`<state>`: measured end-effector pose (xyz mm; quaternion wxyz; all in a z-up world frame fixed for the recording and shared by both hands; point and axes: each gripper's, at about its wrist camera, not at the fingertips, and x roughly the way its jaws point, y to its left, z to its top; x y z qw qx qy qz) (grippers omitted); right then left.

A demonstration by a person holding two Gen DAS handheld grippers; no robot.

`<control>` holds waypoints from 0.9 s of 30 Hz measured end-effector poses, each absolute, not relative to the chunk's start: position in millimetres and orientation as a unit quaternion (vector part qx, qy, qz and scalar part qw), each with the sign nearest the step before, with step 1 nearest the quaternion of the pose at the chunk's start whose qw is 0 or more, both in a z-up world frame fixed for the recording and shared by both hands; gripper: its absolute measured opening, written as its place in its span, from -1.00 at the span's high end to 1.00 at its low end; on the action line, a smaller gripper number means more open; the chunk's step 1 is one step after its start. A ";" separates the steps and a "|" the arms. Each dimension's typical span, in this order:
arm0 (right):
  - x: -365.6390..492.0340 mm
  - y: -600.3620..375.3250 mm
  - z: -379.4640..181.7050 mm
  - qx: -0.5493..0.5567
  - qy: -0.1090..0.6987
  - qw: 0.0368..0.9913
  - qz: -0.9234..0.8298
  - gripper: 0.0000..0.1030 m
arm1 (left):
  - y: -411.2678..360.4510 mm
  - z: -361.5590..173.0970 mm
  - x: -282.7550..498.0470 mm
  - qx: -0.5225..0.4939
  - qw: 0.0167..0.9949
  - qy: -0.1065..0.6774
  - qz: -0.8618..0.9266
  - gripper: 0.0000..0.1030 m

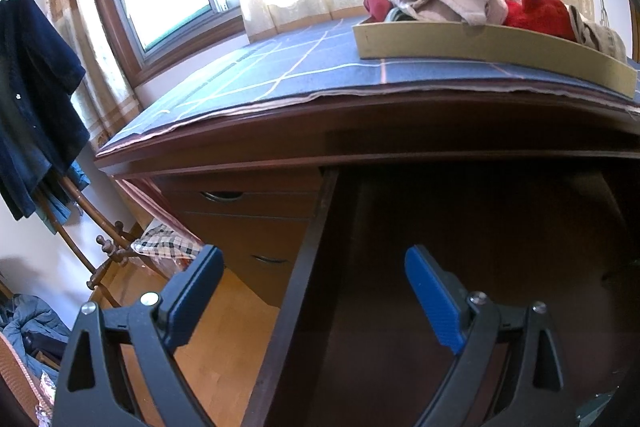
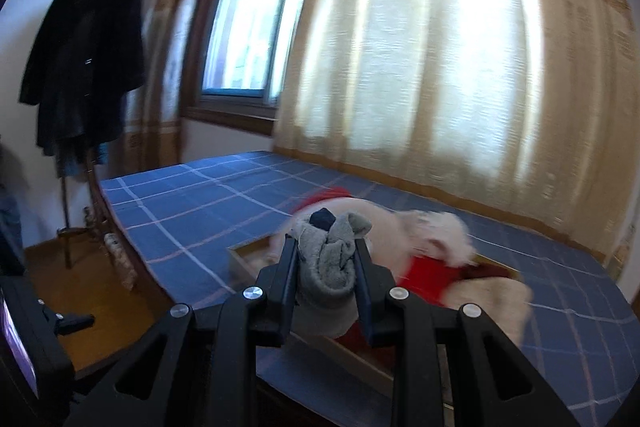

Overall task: Take underwear out of drawer
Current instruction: 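Carry the white sock over the tan tray with the right gripper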

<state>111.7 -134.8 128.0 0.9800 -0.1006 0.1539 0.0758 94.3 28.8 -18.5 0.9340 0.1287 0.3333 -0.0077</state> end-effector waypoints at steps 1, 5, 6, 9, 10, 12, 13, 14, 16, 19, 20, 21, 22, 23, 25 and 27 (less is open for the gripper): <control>116.8 -127.1 126.6 -0.104 0.155 0.979 0.086 0.46 | 29.6 -18.7 95.9 0.128 0.934 0.334 -0.008 -0.82; 146.6 -94.3 116.3 -0.135 0.167 0.970 0.113 0.46 | 30.7 -18.4 96.2 0.124 0.934 0.335 -0.010 -0.83; 152.5 -90.0 113.5 -0.140 0.170 0.969 0.116 0.46 | 30.8 -18.3 95.9 0.123 0.934 0.335 -0.011 -0.83; 175.9 -75.6 100.7 -0.160 0.185 0.963 0.117 0.46 | 31.5 -18.0 95.4 0.120 0.934 0.335 -0.012 -0.83; 182.5 -73.7 97.2 -0.159 0.193 0.961 0.118 0.46 | 31.4 -17.9 95.2 0.119 0.935 0.335 -0.012 -0.83; 192.2 -70.9 91.1 -0.161 0.203 0.959 0.116 0.46 | 31.8 -17.8 95.1 0.117 0.934 0.336 -0.014 -0.83; 195.4 -69.9 89.0 -0.165 0.204 0.958 0.115 0.46 | 31.6 -17.9 95.1 0.116 0.934 0.337 -0.015 -0.83; 198.2 -69.4 87.3 -0.167 0.207 0.957 0.116 0.46 | 31.7 -17.7 94.8 0.116 0.934 0.337 -0.015 -0.83; 203.0 -68.9 85.1 -0.169 0.212 0.956 0.116 0.46 | 32.3 -18.2 96.5 0.116 0.933 0.339 -0.016 -0.83; 211.8 -74.0 80.7 -0.154 0.225 0.955 0.116 0.46 | 32.6 -17.9 96.4 0.115 0.933 0.341 -0.015 -0.83; 216.2 -77.8 78.3 -0.142 0.233 0.955 0.117 0.46 | 32.2 -18.0 96.5 0.115 0.933 0.341 -0.015 -0.83; 220.1 -81.4 77.3 -0.124 0.245 0.954 0.121 0.46 | 32.1 -17.8 96.7 0.115 0.933 0.341 -0.015 -0.83; 222.3 -84.8 77.1 -0.108 0.251 0.954 0.123 0.46 | 32.1 -17.7 96.8 0.115 0.933 0.341 -0.014 -0.83; 224.4 -87.6 76.9 -0.097 0.257 0.953 0.124 0.47 | 32.3 -17.7 97.2 0.115 0.933 0.342 -0.014 -0.83; 227.5 -88.5 75.3 -0.091 0.269 0.951 0.122 0.47 | 32.1 -17.9 97.4 0.116 0.932 0.342 -0.014 -0.83; 227.0 -86.6 73.7 -0.094 0.274 0.950 0.119 0.47 | 32.1 -18.0 97.5 0.115 0.932 0.342 -0.014 -0.83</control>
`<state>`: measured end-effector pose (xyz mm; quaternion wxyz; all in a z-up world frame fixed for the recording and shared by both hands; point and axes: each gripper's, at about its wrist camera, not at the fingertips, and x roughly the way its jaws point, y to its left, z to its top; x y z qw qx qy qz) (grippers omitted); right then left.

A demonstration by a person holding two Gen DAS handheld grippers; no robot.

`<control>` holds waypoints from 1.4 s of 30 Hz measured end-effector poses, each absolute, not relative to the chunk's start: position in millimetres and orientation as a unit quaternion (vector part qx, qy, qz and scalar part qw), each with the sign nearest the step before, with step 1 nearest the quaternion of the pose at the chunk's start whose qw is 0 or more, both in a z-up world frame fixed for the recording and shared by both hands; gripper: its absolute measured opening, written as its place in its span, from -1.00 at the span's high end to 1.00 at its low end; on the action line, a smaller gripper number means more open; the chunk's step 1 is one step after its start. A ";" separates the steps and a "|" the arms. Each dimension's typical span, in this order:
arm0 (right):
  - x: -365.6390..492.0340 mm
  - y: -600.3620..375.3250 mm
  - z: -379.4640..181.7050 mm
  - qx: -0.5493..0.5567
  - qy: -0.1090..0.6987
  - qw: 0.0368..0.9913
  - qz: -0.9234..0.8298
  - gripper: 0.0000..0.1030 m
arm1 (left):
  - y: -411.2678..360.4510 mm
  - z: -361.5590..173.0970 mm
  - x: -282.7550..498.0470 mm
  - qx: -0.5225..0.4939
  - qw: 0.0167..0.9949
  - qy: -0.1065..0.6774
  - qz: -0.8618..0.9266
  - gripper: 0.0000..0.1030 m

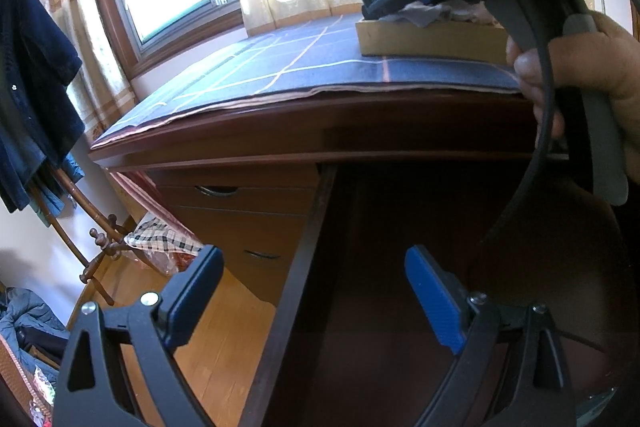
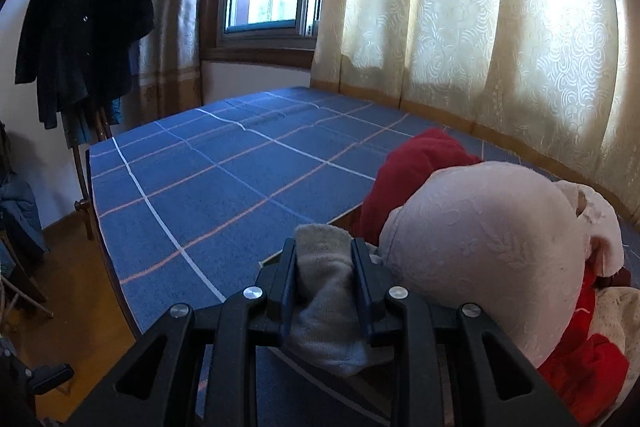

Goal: Take underwear out of drawer

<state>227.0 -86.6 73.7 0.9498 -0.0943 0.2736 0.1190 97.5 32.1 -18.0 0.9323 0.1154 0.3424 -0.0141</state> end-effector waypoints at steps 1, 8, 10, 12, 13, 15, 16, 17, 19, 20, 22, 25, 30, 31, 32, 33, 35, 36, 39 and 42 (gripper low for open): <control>226.6 -85.7 73.2 -0.097 0.273 0.950 0.117 0.46 | 32.2 -18.4 97.6 0.115 0.932 0.343 -0.014 -0.83; 223.3 -87.5 75.9 -0.086 0.273 0.949 0.133 0.27 | 33.1 -19.4 96.7 0.110 0.932 0.344 -0.014 -0.83; 218.3 -90.7 78.7 -0.080 0.274 0.947 0.147 -0.18 | 32.2 -19.6 95.5 0.113 0.933 0.341 -0.012 -0.83; 209.8 -92.9 82.1 -0.067 0.278 0.944 0.164 -0.35 | 31.9 -19.6 95.8 0.115 0.933 0.340 -0.010 -0.83; 202.5 -93.6 85.4 -0.063 0.275 0.946 0.162 -0.37 | 31.6 -19.6 96.3 0.115 0.933 0.340 -0.010 -0.83; 191.9 -95.8 89.3 -0.059 0.266 0.949 0.160 -0.37 | 31.5 -20.0 96.0 0.114 0.933 0.340 -0.008 -0.83; 183.0 -99.2 91.8 -0.053 0.260 0.951 0.158 -0.37 | 31.3 -19.9 95.7 0.114 0.933 0.340 -0.008 -0.83; 178.7 -103.0 93.3 -0.048 0.258 0.952 0.157 -0.38 | 31.1 -20.0 95.2 0.115 0.934 0.339 -0.008 -0.83; 168.6 -112.7 94.7 -0.036 0.257 0.954 0.151 -0.38 | 30.8 -19.8 95.1 0.118 0.934 0.338 -0.006 -0.83; 163.1 -119.5 94.7 -0.027 0.258 0.955 0.145 -0.38 | 30.2 -19.9 94.6 0.119 0.934 0.338 -0.005 -0.83; 154.7 -133.4 93.6 -0.004 0.263 0.955 0.140 -0.39 | 29.6 -19.9 94.1 0.121 0.934 0.336 -0.002 -0.83; 142.3 -153.4 89.5 0.028 0.272 0.953 0.129 -0.39 | 28.1 -19.7 93.5 0.126 0.934 0.334 0.001 -0.83; 116.6 -178.3 83.2 0.042 0.273 0.956 0.094 -0.39 | 25.5 -19.6 92.4 0.137 0.934 0.329 0.008 -0.83; 112.8 -181.6 83.0 0.045 0.275 0.956 0.087 -0.39 | 25.0 -19.7 92.4 0.139 0.935 0.328 0.009 -0.83; 107.1 -187.1 82.4 0.051 0.277 0.956 0.077 -0.39 | 24.4 -19.6 92.0 0.140 0.935 0.327 0.010 -0.83; 102.2 -192.2 82.2 0.057 0.278 0.956 0.069 -0.39 | 24.2 -19.7 91.6 0.141 0.935 0.326 0.012 -0.83; 89.4 -203.0 82.0 0.071 0.276 0.957 0.055 -0.39 | 24.0 -19.7 92.1 0.142 0.935 0.326 0.013 -0.83; 82.1 -208.6 81.9 0.076 0.275 0.957 0.044 -0.39 | 23.9 -19.6 92.0 0.142 0.935 0.325 0.014 -0.83; 62.9 -220.4 82.2 0.081 0.269 0.960 0.020 -0.39 | 24.1 -19.5 91.5 0.143 0.935 0.323 0.015 -0.83; 43.6 -231.0 84.6 0.072 0.253 0.965 -0.008 -0.39 | 24.2 -19.2 89.8 0.144 0.937 0.318 0.015 -0.83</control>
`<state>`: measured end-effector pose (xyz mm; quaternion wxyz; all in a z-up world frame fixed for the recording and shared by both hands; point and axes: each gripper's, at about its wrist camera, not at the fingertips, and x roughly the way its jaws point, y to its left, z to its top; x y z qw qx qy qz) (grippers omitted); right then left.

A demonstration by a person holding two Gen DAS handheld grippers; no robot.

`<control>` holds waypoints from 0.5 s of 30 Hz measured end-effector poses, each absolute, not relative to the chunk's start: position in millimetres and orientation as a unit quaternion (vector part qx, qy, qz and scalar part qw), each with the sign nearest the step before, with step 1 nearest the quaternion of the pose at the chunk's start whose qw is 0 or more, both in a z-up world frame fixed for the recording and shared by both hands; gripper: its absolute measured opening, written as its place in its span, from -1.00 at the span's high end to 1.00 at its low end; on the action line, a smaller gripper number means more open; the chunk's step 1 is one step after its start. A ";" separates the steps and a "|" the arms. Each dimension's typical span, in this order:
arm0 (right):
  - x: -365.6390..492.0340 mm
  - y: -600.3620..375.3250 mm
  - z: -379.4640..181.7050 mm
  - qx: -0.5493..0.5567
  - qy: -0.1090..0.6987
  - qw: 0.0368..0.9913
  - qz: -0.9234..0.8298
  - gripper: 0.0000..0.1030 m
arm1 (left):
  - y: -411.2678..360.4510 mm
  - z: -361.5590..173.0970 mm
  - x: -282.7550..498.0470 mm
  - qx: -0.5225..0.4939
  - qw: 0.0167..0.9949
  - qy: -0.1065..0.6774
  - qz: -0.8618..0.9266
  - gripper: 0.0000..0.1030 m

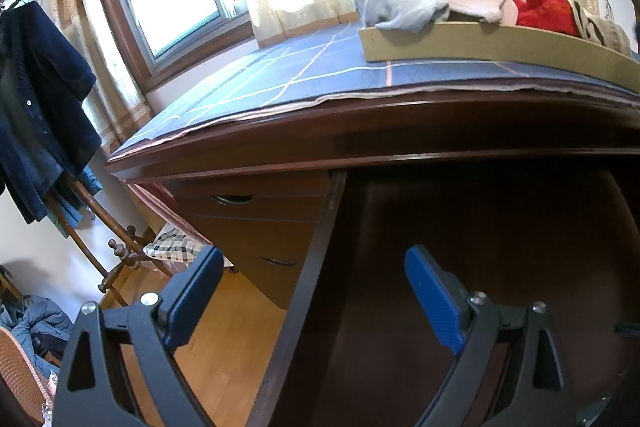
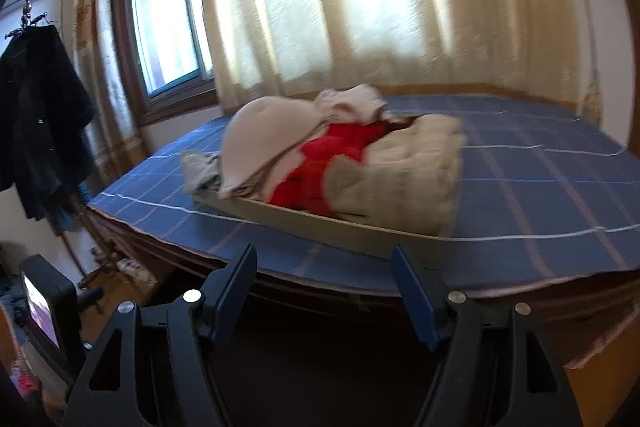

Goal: Take underwear out of drawer

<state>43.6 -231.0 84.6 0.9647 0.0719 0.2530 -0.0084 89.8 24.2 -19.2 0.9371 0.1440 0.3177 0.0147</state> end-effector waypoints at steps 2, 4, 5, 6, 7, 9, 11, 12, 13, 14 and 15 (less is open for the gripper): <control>30.2 -241.1 86.0 0.066 0.247 0.966 -0.033 -0.39 | 24.0 -19.0 89.2 0.146 0.938 0.315 0.014 -0.83; 19.2 -253.1 86.4 0.074 0.244 0.966 -0.051 -0.39 | 24.2 -18.5 89.9 0.147 0.938 0.313 0.013 -0.83; 13.4 -260.0 86.3 0.080 0.243 0.965 -0.059 -0.39 | 24.3 -18.6 89.7 0.148 0.938 0.312 0.013 -0.83; 6.8 -266.5 85.5 0.088 0.243 0.964 -0.069 -0.39 | 24.7 -18.3 89.4 0.147 0.939 0.311 0.013 -0.83; 0.1 -275.9 84.7 0.100 0.242 0.962 -0.081 -0.39 | 25.1 -18.0 88.9 0.147 0.940 0.309 0.013 -0.83; -9.6 -289.2 83.9 0.114 0.241 0.959 -0.097 -0.39 | 23.9 -18.3 86.8 0.147 0.941 0.306 0.012 -0.83; -22.2 -304.6 84.1 0.128 0.238 0.956 -0.116 -0.39 | 22.9 -18.2 85.0 0.149 0.941 0.304 0.011 -0.83; -27.3 -308.3 84.9 0.130 0.237 0.955 -0.121 -0.39 | 22.7 -18.2 84.8 0.149 0.941 0.304 0.011 -0.83; -33.9 -314.3 87.2 0.130 0.234 0.955 -0.131 -0.39 | 22.4 -18.2 84.3 0.150 0.941 0.304 0.011 -0.83; -40.8 -318.8 90.3 0.128 0.230 0.955 -0.140 -0.39 | 22.3 -18.3 84.3 0.150 0.941 0.304 0.011 -0.83; -47.5 -323.6 94.0 0.126 0.225 0.955 -0.150 -0.39 | 22.2 -18.3 84.2 0.150 0.941 0.304 0.011 -0.83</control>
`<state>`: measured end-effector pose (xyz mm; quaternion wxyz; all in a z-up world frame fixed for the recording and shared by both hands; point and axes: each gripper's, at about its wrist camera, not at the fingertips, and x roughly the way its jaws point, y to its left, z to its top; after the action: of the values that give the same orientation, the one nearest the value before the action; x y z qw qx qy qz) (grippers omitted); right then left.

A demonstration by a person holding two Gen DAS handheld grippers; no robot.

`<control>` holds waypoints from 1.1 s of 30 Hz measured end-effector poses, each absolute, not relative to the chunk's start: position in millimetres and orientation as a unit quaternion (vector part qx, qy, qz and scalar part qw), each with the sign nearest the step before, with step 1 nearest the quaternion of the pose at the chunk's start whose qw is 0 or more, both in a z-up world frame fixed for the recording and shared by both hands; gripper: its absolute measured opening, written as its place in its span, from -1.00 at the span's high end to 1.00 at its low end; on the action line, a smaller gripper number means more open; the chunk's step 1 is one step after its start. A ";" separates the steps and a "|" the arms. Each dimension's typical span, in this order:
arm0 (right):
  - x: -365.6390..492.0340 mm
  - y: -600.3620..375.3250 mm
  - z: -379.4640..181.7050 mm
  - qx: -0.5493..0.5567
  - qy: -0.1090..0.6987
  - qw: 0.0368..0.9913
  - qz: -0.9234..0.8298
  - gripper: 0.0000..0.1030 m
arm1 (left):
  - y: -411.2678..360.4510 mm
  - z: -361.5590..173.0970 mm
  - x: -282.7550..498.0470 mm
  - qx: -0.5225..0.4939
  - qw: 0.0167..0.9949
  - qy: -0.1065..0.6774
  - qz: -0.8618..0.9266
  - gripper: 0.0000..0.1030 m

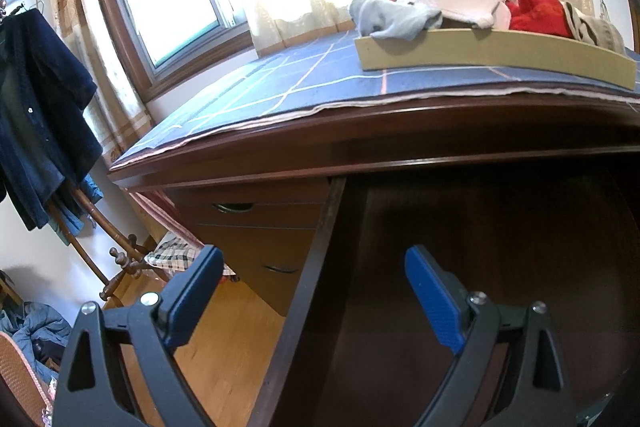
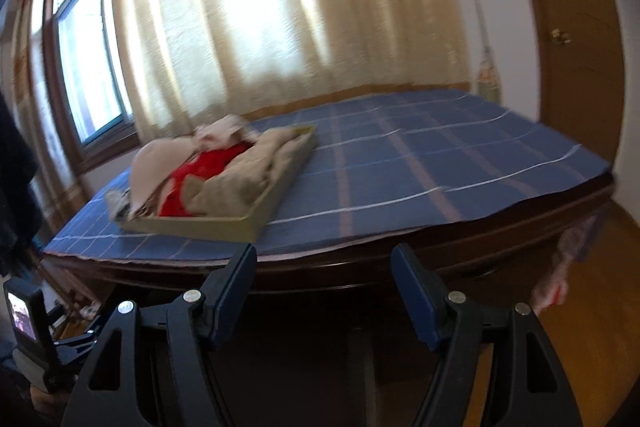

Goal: Take underwear out of drawer

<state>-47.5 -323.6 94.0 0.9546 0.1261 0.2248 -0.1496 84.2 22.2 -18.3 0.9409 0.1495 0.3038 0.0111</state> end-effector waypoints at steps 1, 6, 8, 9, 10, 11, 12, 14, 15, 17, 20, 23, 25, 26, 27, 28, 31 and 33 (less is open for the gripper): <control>-54.8 -328.5 98.7 0.125 0.219 0.955 -0.158 -0.39 | 22.0 -18.4 84.2 0.150 0.941 0.304 0.011 -0.83; -94.4 -346.7 129.2 0.121 0.188 0.951 -0.213 -0.39 | 20.8 -18.1 85.0 0.151 0.940 0.305 0.011 -0.83; -109.9 -347.4 143.0 0.111 0.179 0.949 -0.234 -0.39 | 20.7 -18.0 85.0 0.152 0.940 0.304 0.011 -0.83; -115.6 -345.3 150.0 0.100 0.175 0.948 -0.245 -0.39 | 20.3 -18.0 84.8 0.153 0.940 0.304 0.012 -0.83; -122.7 -340.6 159.5 0.082 0.168 0.947 -0.261 -0.39 | 19.8 -17.9 84.9 0.153 0.940 0.303 0.012 -0.83; -129.1 -335.2 168.9 0.064 0.161 0.947 -0.271 -0.39 | 19.5 -17.8 84.8 0.153 0.941 0.303 0.012 -0.83; -136.3 -327.8 180.1 0.043 0.152 0.947 -0.279 -0.39 | 19.5 -17.9 84.7 0.153 0.941 0.303 0.012 -0.83; -147.0 -313.1 196.2 0.007 0.137 0.947 -0.290 -0.40 | 19.8 -17.6 84.5 0.151 0.941 0.303 0.011 -0.83; -151.3 -304.6 203.5 -0.013 0.130 0.947 -0.295 -0.42 | 19.7 -17.5 84.7 0.151 0.941 0.303 0.009 -0.83; -158.0 -281.3 214.3 -0.054 0.111 0.946 -0.300 -0.76 | 20.9 -16.6 85.1 0.146 0.941 0.305 0.003 -0.83; -157.1 -252.2 213.4 -0.071 0.099 0.957 -0.263 -0.79 | 24.3 -13.7 86.2 0.135 0.942 0.306 -0.011 -0.83; -141.5 -229.5 200.5 -0.053 0.115 0.970 -0.208 -0.79 | 26.7 -5.4 81.7 0.125 0.945 0.302 -0.019 -0.83; -125.2 -221.5 188.7 -0.023 0.140 0.974 -0.175 -0.79 | 25.7 10.6 70.1 0.115 0.949 0.290 -0.037 -0.83; -116.3 -220.0 181.2 0.009 0.156 0.976 -0.152 -0.79 | 24.4 18.4 64.7 0.112 0.952 0.282 -0.042 -0.83; -111.9 -220.7 174.9 0.045 0.166 0.976 -0.133 -0.79 | 23.1 29.6 56.1 0.110 0.955 0.271 -0.048 -0.83; -109.3 -223.1 167.9 0.090 0.172 0.974 -0.115 -0.79 | 23.2 39.9 48.4 0.107 0.958 0.262 -0.053 -0.87; -107.6 -226.1 141.0 0.210 0.180 0.957 -0.084 -0.79 | 23.8 67.6 21.0 0.079 0.964 0.245 -0.072 -0.99; -109.7 -220.9 128.5 0.234 0.187 0.951 -0.078 -0.79 | 23.1 80.1 2.4 0.065 0.965 0.239 -0.091 -0.99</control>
<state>-109.7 -220.9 128.5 0.9510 0.2340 0.1868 -0.0776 2.4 23.1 80.1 0.9646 0.0647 0.2386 -0.0913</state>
